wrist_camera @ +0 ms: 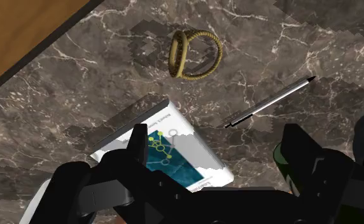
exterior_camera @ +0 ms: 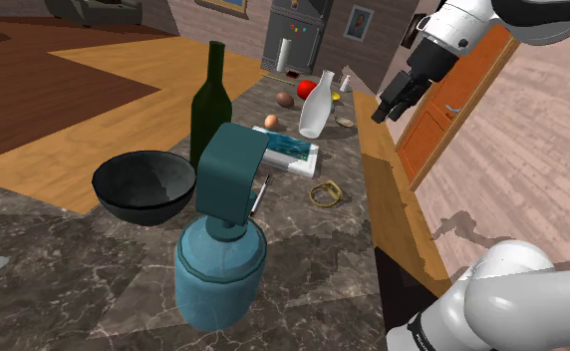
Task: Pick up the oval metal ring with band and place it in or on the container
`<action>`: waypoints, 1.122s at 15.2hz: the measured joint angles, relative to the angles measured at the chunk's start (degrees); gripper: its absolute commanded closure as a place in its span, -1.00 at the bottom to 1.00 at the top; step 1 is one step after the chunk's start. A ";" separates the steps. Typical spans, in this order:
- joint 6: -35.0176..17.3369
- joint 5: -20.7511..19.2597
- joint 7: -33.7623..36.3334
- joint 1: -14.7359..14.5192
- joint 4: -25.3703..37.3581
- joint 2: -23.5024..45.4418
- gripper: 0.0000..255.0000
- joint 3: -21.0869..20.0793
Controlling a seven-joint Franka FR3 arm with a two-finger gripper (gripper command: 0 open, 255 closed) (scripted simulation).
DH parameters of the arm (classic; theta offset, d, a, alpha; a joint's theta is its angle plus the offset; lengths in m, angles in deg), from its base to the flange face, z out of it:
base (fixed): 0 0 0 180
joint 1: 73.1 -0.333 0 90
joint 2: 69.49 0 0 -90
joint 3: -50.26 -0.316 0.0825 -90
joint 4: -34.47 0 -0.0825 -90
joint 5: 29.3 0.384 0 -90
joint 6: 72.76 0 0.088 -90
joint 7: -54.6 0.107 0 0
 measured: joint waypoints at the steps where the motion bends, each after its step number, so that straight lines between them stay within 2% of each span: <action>1: 0.00 0.00 0.00 0.00 0.00 0.00 -1.00 0.00; 9: -11.37 -1.98 6.62 1.94 -10.85 2.66 -1.00 -4.43; 17: -24.13 -4.72 14.58 4.38 -19.01 9.89 -1.00 -8.93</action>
